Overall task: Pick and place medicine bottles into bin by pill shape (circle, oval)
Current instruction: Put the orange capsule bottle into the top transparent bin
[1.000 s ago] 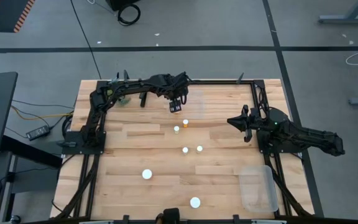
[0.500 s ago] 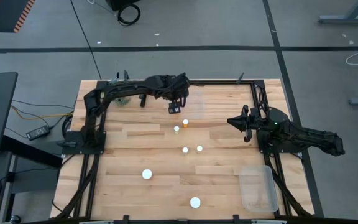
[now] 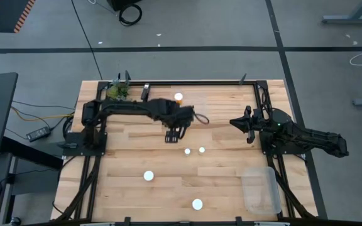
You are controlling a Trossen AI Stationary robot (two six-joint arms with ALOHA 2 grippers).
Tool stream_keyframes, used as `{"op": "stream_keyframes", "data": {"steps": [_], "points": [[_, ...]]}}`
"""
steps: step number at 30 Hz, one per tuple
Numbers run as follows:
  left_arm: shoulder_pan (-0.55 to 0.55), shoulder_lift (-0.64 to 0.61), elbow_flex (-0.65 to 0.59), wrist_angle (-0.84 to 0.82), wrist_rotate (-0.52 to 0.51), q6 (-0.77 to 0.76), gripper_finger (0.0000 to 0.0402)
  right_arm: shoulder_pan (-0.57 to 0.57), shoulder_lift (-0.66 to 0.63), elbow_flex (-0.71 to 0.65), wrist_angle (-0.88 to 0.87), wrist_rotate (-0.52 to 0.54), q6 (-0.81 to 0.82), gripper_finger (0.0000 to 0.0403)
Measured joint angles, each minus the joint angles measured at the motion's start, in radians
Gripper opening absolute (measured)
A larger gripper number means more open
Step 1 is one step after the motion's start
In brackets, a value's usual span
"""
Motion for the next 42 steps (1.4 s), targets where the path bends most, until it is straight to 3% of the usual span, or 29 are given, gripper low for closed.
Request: {"op": "stream_keyframes", "data": {"steps": [5,14,20,31,42], "points": [[-0.085,0.000,-0.012,-0.073,0.000,-0.113,0.0286,0.000,0.000,0.000,0.000,0.000,0.000,0.0041],[-0.230,-0.022,-0.238,-0.100,0.000,-0.292,0.0286,0.000,0.000,0.000,-0.002,0.000,0.000,0.0041],[-0.323,-0.057,-0.324,-0.126,0.040,-0.432,0.0286,0.000,0.002,0.000,-0.016,0.000,0.000,0.0041],[-0.500,-0.107,-0.340,-0.288,0.086,-0.679,0.0286,0.000,0.003,0.000,-0.019,0.000,0.000,0.0041],[-0.635,-0.101,-0.340,-0.161,0.101,-0.708,0.0286,0.000,0.003,0.000,-0.020,0.000,0.000,0.0041]]}}
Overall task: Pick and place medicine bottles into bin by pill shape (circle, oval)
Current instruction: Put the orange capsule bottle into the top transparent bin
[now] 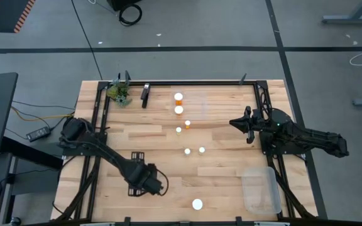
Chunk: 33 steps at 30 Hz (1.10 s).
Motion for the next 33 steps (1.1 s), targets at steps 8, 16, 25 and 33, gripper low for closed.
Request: {"op": "stream_keyframes", "data": {"steps": [8,16,25,33], "points": [[0.008,0.020,0.001,0.083,-0.039,-0.053,0.0286,0.000,0.000,0.000,0.000,0.000,0.000,0.0041],[0.007,0.059,0.000,0.154,-0.060,-0.026,0.0286,0.000,0.004,0.000,-0.008,0.000,0.000,0.0041],[0.015,0.072,0.000,0.199,-0.109,-0.026,0.0286,0.000,0.010,0.000,-0.017,0.001,0.000,0.0041],[0.034,0.072,0.000,0.234,-0.110,-0.029,0.0258,0.000,0.011,0.000,-0.018,0.000,0.000,0.0041]]}}
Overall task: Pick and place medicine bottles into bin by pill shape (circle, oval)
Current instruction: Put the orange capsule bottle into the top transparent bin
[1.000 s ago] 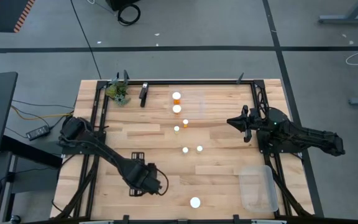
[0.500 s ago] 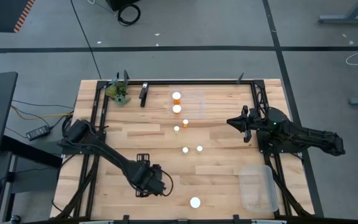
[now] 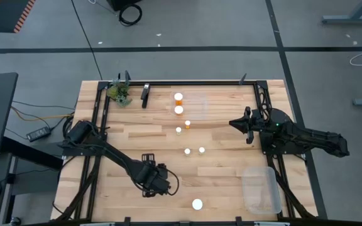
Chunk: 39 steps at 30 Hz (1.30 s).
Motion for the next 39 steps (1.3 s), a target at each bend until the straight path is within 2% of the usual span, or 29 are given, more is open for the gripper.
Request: {"op": "stream_keyframes", "data": {"steps": [8,16,22,29,39], "points": [[0.002,0.000,0.001,0.024,0.000,0.003,0.0212,0.000,0.000,0.000,-0.001,0.000,0.000,0.0041],[0.007,0.000,0.001,0.031,-0.001,0.002,0.0216,0.000,0.000,0.000,-0.001,0.000,0.000,0.0041],[0.051,0.000,0.001,0.049,-0.002,0.010,0.0208,0.000,0.000,0.000,-0.002,0.000,0.000,0.0041],[0.116,-0.005,0.005,0.043,-0.004,0.096,0.0214,0.000,0.000,0.000,-0.002,0.000,0.000,0.0041],[0.236,-0.008,0.122,-0.025,-0.004,0.287,0.0212,0.000,0.000,0.000,-0.002,0.000,0.000,0.0041]]}}
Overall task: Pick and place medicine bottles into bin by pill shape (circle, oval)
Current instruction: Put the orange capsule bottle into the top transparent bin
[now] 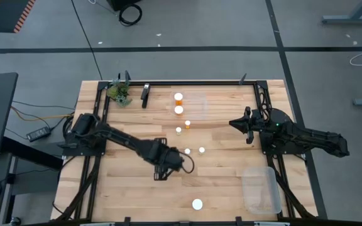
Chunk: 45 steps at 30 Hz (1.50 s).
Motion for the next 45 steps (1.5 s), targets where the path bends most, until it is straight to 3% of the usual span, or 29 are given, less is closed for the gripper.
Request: {"op": "stream_keyframes", "data": {"steps": [23,45], "points": [[0.278,0.000,0.192,0.020,0.043,0.400,0.0211,0.000,0.000,0.000,0.000,0.000,0.000,0.0041],[0.593,0.037,0.192,0.505,0.085,0.663,0.0209,0.000,0.000,0.000,0.000,0.000,0.000,0.0041]]}}
